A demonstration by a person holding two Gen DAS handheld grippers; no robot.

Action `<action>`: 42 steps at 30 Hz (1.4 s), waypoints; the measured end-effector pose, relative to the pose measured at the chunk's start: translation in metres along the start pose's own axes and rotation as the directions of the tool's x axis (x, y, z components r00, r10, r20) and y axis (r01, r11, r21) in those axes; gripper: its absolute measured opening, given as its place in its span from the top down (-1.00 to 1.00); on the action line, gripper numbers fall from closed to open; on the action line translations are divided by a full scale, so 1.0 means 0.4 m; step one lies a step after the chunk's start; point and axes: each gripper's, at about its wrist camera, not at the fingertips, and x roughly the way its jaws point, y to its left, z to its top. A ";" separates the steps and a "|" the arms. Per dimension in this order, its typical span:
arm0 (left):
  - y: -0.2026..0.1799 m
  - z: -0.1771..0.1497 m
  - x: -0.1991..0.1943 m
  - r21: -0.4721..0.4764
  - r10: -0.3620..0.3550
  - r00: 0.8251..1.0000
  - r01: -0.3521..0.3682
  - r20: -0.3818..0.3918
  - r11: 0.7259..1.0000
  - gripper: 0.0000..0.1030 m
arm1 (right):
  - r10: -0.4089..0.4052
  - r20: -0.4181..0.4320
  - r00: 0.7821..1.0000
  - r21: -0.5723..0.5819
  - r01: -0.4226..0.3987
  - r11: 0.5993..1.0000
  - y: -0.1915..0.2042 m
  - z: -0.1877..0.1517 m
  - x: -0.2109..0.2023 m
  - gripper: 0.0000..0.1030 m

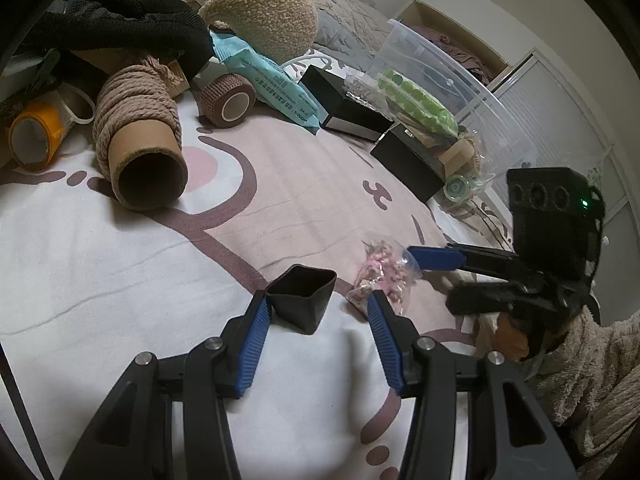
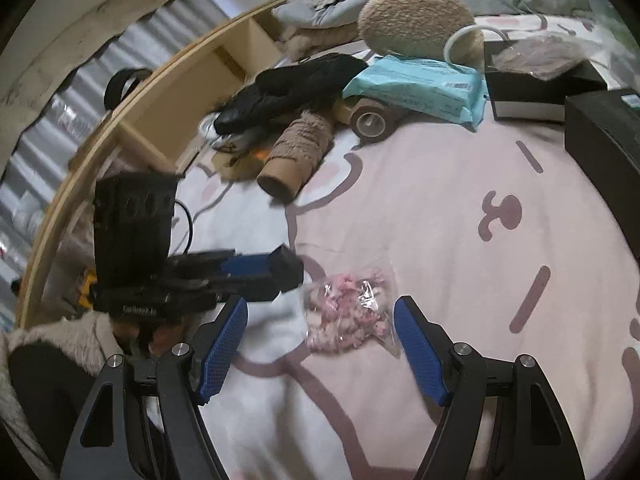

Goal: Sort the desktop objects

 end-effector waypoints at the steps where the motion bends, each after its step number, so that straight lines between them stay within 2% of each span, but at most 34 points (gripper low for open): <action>1: -0.002 0.000 0.001 0.003 0.010 1.000 -0.010 0.002 1.000 0.03 | -0.028 0.004 1.000 -0.017 0.028 0.999 0.007 -0.002 -0.002 -0.47; 5: -0.006 0.001 0.003 0.013 0.043 0.999 -0.043 0.009 0.999 0.03 | -0.134 0.015 0.991 -0.109 0.135 0.985 0.044 -0.008 0.012 -0.47; 8: -0.006 0.000 0.002 0.019 0.062 0.998 -0.062 0.012 0.998 0.03 | -0.183 0.004 0.983 -0.170 0.181 0.969 0.065 -0.018 0.039 -0.47; 12: 0.001 -0.001 -0.002 0.013 0.061 0.998 -0.062 0.021 0.998 -0.07 | -0.268 0.009 0.963 -0.245 0.262 0.933 0.082 -0.029 0.072 -0.47; 18: 0.000 -0.001 -0.001 0.015 0.061 0.998 -0.062 0.022 0.998 -0.09 | -0.376 0.039 0.926 -0.343 0.366 0.865 0.104 -0.044 0.108 -0.46; 19: 0.000 -0.001 0.000 0.015 0.062 0.998 -0.062 0.022 0.998 -0.09 | -0.385 0.047 0.922 -0.350 0.376 0.858 0.106 -0.046 0.110 -0.38; 20: 0.000 -0.001 0.000 0.016 0.062 0.998 -0.063 0.022 0.998 -0.09 | -0.390 0.053 0.919 -0.347 0.383 0.856 0.103 -0.046 0.109 -0.31; 21: 0.000 -0.001 0.000 0.016 0.063 0.998 -0.063 0.022 0.998 -0.09 | -0.391 0.058 0.919 -0.335 0.387 0.859 0.096 -0.043 0.107 -0.13; 24: -0.003 -0.002 0.001 0.026 0.070 0.997 -0.071 0.020 0.997 -0.12 | -0.377 0.062 0.924 -0.306 0.377 0.874 0.085 -0.041 0.097 -0.02; 35: -0.021 -0.008 0.014 0.080 0.121 0.993 -0.121 0.016 0.989 -0.13 | -0.348 0.101 0.932 -0.268 0.362 0.893 0.082 -0.055 0.088 0.01; 39: -0.026 -0.007 0.019 0.086 0.155 0.988 -0.156 0.017 0.984 0.05 | -0.348 0.099 0.932 -0.268 0.361 0.893 0.080 -0.054 0.091 0.01; 42: -0.022 -0.006 0.019 0.075 0.165 0.986 -0.166 0.022 0.983 0.30 | -0.349 0.098 0.932 -0.269 0.362 0.892 0.080 -0.055 0.093 0.01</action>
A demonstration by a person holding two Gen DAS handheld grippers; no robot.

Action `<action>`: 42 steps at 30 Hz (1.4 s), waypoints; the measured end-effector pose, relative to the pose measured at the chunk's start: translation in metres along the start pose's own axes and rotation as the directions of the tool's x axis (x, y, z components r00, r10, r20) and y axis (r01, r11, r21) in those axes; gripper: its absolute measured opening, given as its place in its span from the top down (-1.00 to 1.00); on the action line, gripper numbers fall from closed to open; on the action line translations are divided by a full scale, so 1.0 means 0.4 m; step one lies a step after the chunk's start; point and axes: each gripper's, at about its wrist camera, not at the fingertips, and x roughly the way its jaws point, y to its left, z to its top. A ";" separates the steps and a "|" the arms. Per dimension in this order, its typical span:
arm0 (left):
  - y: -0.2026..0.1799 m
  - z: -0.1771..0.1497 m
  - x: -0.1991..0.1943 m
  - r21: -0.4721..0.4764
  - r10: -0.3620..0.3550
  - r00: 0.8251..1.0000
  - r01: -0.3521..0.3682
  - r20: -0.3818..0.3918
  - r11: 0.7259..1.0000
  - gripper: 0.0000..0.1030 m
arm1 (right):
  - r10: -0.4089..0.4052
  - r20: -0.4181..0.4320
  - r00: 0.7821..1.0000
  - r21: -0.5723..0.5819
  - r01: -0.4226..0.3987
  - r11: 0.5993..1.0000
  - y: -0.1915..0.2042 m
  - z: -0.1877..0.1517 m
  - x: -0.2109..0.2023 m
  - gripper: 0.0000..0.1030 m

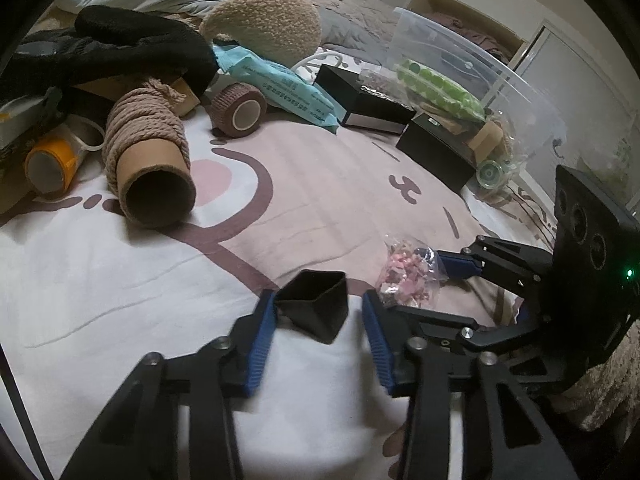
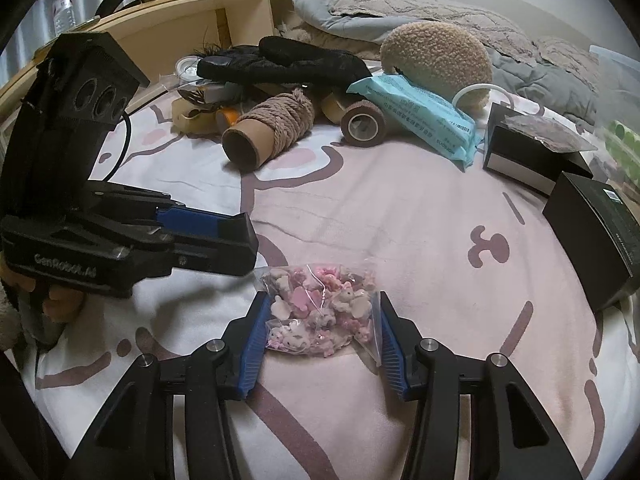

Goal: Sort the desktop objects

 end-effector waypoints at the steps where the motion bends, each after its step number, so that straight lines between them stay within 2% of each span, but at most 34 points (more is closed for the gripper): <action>1: 0.001 0.000 0.000 -0.003 -0.001 1.000 0.001 0.000 1.000 0.30 | 0.000 -0.001 1.000 0.000 0.000 1.000 0.000 0.000 0.002 0.01; 8: -0.020 -0.003 -0.005 0.039 0.004 1.000 -0.004 0.009 0.999 0.31 | 0.014 0.011 1.000 0.009 -0.014 1.000 -0.005 -0.001 0.000 0.01; 17: -0.042 -0.004 -0.019 0.028 0.035 0.999 -0.036 0.011 0.999 0.31 | 0.036 0.053 0.998 0.007 -0.036 0.999 0.001 0.005 -0.034 0.12; 24: -0.064 0.000 -0.058 0.028 0.053 0.998 -0.054 0.042 0.998 0.31 | 0.034 0.080 0.996 0.027 -0.037 0.999 -0.002 0.016 -0.076 0.17; 37: -0.152 0.084 -0.113 0.101 0.063 0.992 -0.074 0.112 0.992 0.31 | 0.001 0.137 0.991 0.141 -0.020 0.990 -0.091 0.063 -0.217 0.17; 42: -0.193 0.129 -0.140 0.140 0.098 0.985 -0.118 0.144 0.983 0.31 | -0.010 0.161 0.987 0.130 -0.011 0.991 -0.125 0.097 -0.290 0.17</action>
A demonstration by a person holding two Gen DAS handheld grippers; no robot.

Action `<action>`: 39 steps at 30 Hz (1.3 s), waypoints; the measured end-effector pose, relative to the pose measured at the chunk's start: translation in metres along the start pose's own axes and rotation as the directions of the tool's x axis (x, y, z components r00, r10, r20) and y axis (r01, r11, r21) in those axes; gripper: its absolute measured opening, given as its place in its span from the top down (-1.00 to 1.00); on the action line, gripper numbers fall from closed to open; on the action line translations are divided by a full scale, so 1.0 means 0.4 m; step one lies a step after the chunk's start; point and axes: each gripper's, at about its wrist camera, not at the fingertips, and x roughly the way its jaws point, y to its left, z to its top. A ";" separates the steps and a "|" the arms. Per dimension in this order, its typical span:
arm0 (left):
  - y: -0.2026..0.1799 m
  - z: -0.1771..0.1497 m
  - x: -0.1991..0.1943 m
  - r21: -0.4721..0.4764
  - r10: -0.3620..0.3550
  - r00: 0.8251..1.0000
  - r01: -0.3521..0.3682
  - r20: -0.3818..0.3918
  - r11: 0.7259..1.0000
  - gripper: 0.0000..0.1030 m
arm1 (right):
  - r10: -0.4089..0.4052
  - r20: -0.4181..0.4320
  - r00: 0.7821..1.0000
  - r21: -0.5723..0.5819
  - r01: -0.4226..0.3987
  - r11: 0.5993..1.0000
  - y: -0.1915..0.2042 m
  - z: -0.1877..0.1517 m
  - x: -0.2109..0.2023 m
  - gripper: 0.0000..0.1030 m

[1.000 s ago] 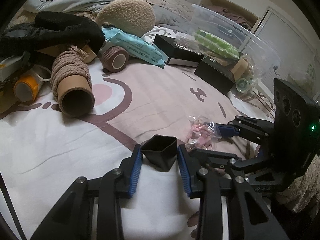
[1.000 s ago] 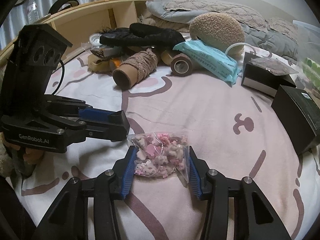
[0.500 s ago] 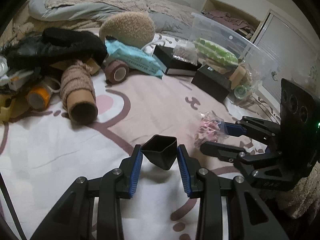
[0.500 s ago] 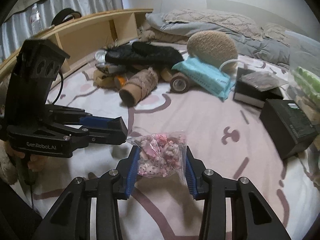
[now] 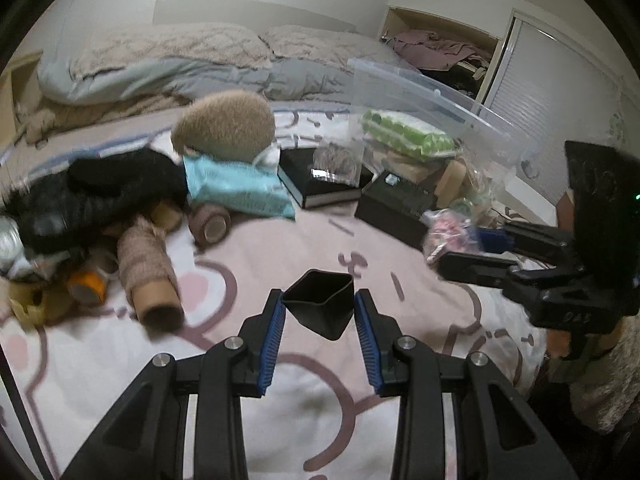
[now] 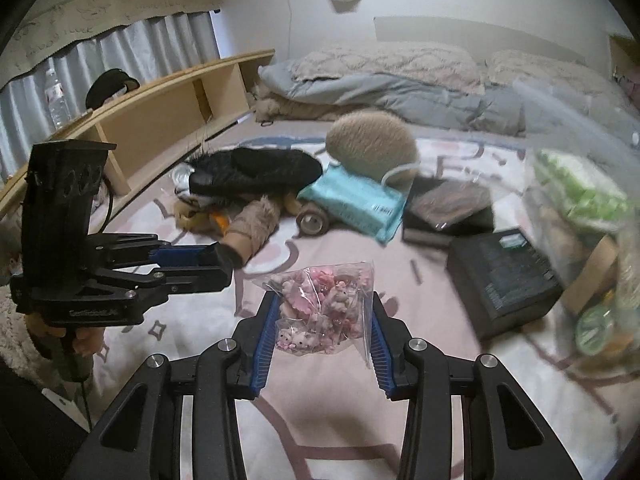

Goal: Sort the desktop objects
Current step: 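Carry the candy bag and black cup over the clear plastic bin with both grippers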

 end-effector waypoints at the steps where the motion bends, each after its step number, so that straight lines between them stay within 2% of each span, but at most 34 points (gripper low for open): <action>1: -0.005 0.012 -0.005 0.003 0.007 1.000 -0.007 0.006 1.000 0.31 | -0.002 0.002 1.000 -0.006 0.002 1.000 -0.003 0.008 -0.012 0.17; 9: -0.057 0.124 -0.055 0.034 0.008 0.996 -0.011 0.088 0.999 0.31 | 0.005 -0.002 1.000 -0.074 -0.006 0.997 -0.039 0.107 -0.122 0.17; 21: -0.194 0.281 -0.161 0.121 0.011 0.976 -0.039 0.218 0.992 0.31 | -0.055 0.103 0.993 -0.041 0.060 0.997 -0.121 0.268 -0.292 0.17; 27: -0.276 0.363 -0.194 0.151 0.005 0.960 -0.049 0.281 0.987 0.31 | -0.106 0.191 0.976 -0.014 0.111 0.994 -0.149 0.323 -0.369 0.17; 31: -0.331 0.415 -0.213 0.175 -0.004 0.950 -0.054 0.311 0.983 0.31 | -0.147 0.256 0.955 0.029 0.145 0.989 -0.171 0.346 -0.414 0.17; 35: -0.389 0.461 -0.224 0.190 -0.025 0.940 -0.043 0.341 0.981 0.31 | -0.190 0.271 0.944 0.078 0.175 0.981 -0.205 0.359 -0.437 0.17; 39: -0.432 0.491 -0.212 0.198 -0.045 0.933 -0.028 0.357 0.980 0.31 | -0.265 0.267 0.927 0.116 0.242 0.963 -0.253 0.365 -0.455 0.17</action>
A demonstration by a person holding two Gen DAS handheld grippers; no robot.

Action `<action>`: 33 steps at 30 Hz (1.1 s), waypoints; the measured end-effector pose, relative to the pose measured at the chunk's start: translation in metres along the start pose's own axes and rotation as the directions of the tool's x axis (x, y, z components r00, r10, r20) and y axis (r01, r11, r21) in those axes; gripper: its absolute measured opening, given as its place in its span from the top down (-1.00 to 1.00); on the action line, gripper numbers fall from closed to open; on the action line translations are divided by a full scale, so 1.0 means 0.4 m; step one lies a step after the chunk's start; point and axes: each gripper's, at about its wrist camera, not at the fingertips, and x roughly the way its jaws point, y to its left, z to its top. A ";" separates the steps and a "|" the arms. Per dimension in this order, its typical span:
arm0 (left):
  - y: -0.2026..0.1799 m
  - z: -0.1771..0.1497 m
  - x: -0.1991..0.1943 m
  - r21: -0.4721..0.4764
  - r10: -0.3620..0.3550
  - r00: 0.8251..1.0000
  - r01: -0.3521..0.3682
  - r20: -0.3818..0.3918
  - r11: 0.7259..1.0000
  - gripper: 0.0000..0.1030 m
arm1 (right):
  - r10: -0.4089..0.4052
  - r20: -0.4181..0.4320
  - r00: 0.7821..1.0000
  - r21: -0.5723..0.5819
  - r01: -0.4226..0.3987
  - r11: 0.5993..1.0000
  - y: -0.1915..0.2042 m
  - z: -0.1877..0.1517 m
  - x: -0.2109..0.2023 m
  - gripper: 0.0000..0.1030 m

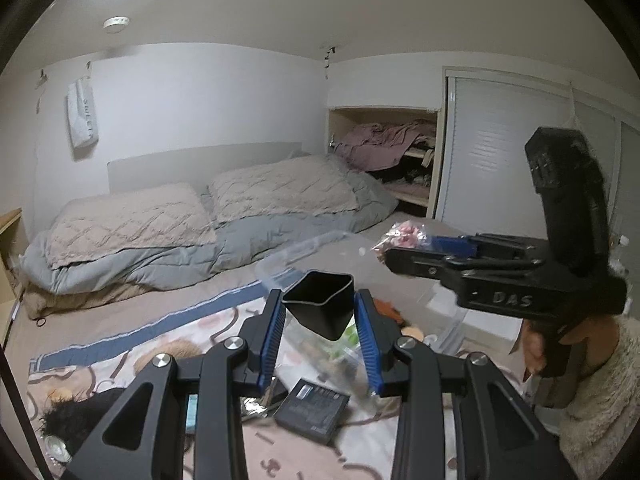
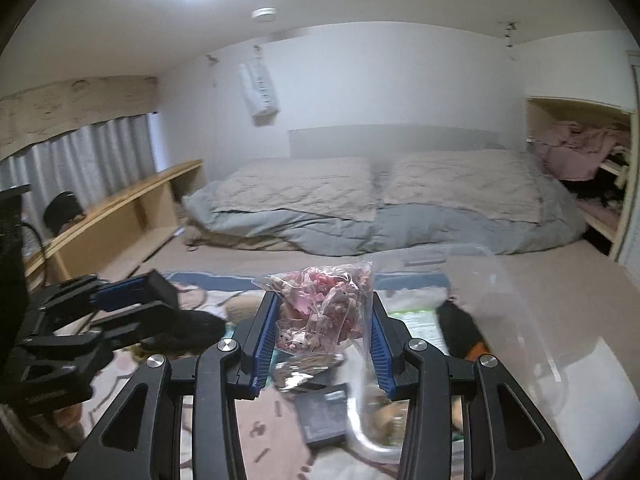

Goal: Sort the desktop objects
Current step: 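Carry the candy bag and black cup over the clear plastic bin with both grippers, then open the right gripper to drop the pink candy bag into the bin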

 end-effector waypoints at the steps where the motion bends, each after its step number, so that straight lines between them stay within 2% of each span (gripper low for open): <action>1: -0.008 0.006 0.008 0.000 -0.004 1.000 0.004 0.003 1.000 0.31 | -0.031 0.008 1.000 0.007 0.030 1.000 -0.018 0.004 -0.002 0.17; 5: -0.034 0.025 0.055 -0.030 -0.029 1.000 0.029 0.013 0.999 0.31 | -0.123 0.022 0.992 0.082 0.120 0.989 -0.105 -0.006 0.003 0.17; 12: -0.059 0.025 0.147 -0.062 -0.064 0.998 0.064 0.002 0.996 0.31 | -0.236 -0.076 0.969 0.160 0.246 0.956 -0.259 -0.058 0.059 0.17; 17: -0.069 0.030 0.210 -0.065 -0.064 0.998 0.063 -0.021 0.996 0.31 | -0.271 -0.166 0.948 0.186 0.300 0.936 -0.344 -0.101 0.102 0.17; 24: -0.099 0.035 0.286 -0.081 -0.096 0.995 0.092 -0.041 0.992 0.31 | -0.311 -0.285 0.907 0.132 0.358 0.924 -0.376 -0.141 0.170 0.17; 33: -0.151 0.013 0.382 -0.087 -0.127 0.987 0.119 -0.100 0.989 0.31 | -0.355 -0.358 0.864 0.098 0.413 0.906 -0.413 -0.177 0.214 0.17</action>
